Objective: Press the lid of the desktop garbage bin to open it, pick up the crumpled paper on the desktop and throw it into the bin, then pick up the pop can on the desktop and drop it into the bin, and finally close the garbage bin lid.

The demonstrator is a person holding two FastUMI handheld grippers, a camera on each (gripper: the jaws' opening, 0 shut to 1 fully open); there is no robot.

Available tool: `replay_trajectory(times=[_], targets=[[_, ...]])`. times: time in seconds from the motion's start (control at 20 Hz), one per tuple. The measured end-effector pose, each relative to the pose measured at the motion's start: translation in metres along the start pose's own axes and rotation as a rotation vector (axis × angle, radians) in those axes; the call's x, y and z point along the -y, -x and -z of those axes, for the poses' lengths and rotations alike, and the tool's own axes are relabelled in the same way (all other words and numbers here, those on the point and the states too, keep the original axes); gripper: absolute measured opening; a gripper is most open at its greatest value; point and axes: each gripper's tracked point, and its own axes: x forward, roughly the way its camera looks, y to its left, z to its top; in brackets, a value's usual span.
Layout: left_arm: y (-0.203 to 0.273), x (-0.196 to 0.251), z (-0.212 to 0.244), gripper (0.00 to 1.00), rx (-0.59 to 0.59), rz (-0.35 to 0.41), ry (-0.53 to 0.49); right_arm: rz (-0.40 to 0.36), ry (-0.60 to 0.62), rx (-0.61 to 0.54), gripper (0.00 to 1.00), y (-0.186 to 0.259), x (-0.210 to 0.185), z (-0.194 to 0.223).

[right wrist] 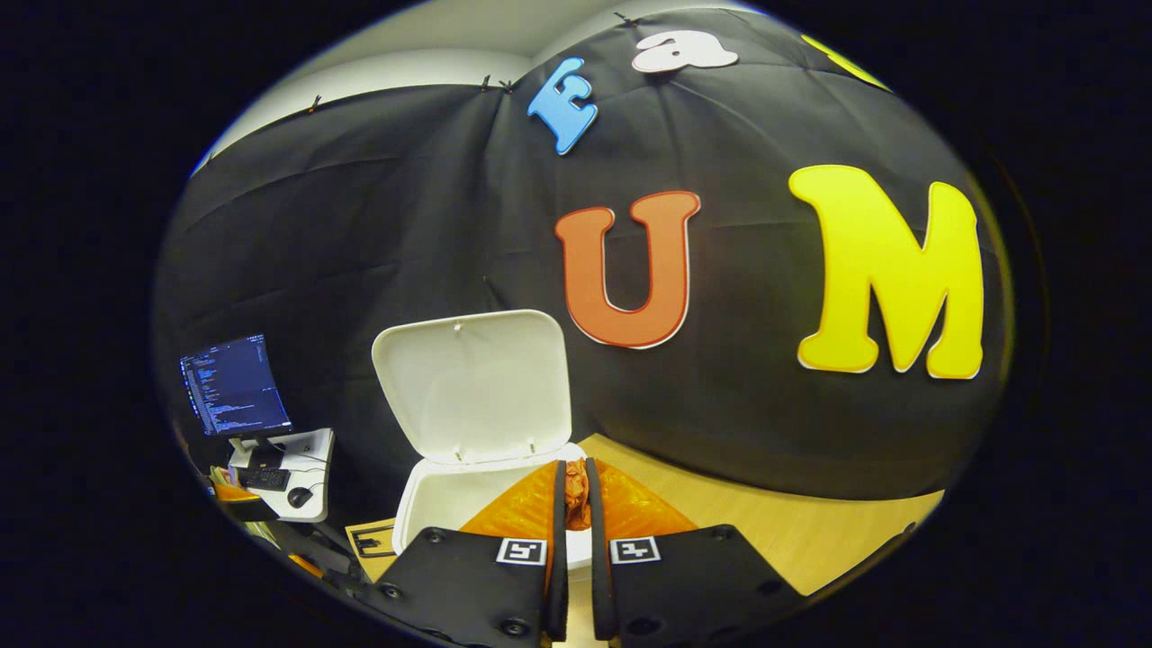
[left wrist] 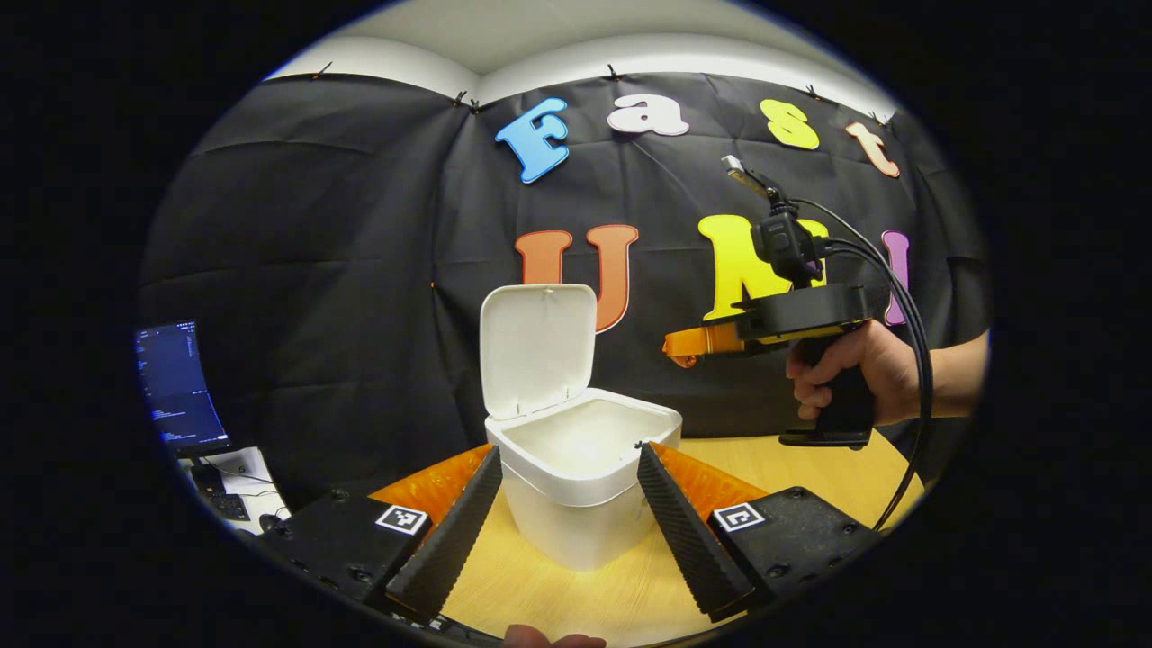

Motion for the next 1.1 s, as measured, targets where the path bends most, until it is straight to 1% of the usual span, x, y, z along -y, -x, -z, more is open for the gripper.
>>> replay_trajectory(times=[0.2,0.35,0.45,0.55,0.6,0.85,0.9,1.0,1.05,1.1], targets=[[0.001,-0.015,-0.001,0.99,0.000,-0.025,-0.015,-0.027,0.000,-0.054,0.11,-0.032,-0.017,0.018],[0.003,-0.023,0.002,0.99,-0.017,-0.044,-0.004,-0.069,0.024,-0.085,0.13,-0.048,-0.038,0.030],[0.005,-0.026,0.007,0.99,-0.025,-0.052,-0.004,-0.084,0.033,-0.101,0.20,-0.053,-0.046,0.037],[0.005,-0.029,0.008,0.99,-0.029,-0.059,-0.002,-0.095,0.031,-0.122,0.24,-0.054,-0.051,0.044],[0.005,-0.029,0.006,0.99,-0.029,-0.061,-0.002,-0.103,0.029,-0.132,0.26,-0.054,-0.053,0.049],[0.002,-0.027,0.006,0.99,-0.027,-0.050,-0.012,-0.091,0.024,-0.137,0.31,-0.055,-0.049,0.049],[0.003,-0.026,0.007,0.99,-0.025,-0.046,-0.014,-0.088,0.026,-0.136,0.39,-0.055,-0.048,0.049],[0.002,-0.026,0.006,0.99,-0.022,-0.042,-0.016,-0.085,0.037,-0.137,0.44,-0.054,-0.047,0.049],[0.001,-0.026,0.005,0.99,-0.023,-0.041,-0.016,-0.083,0.039,-0.137,0.52,-0.055,-0.048,0.050],[0.002,-0.025,0.006,0.99,-0.023,-0.041,-0.016,-0.086,0.039,-0.134,0.55,-0.054,-0.049,0.049]])
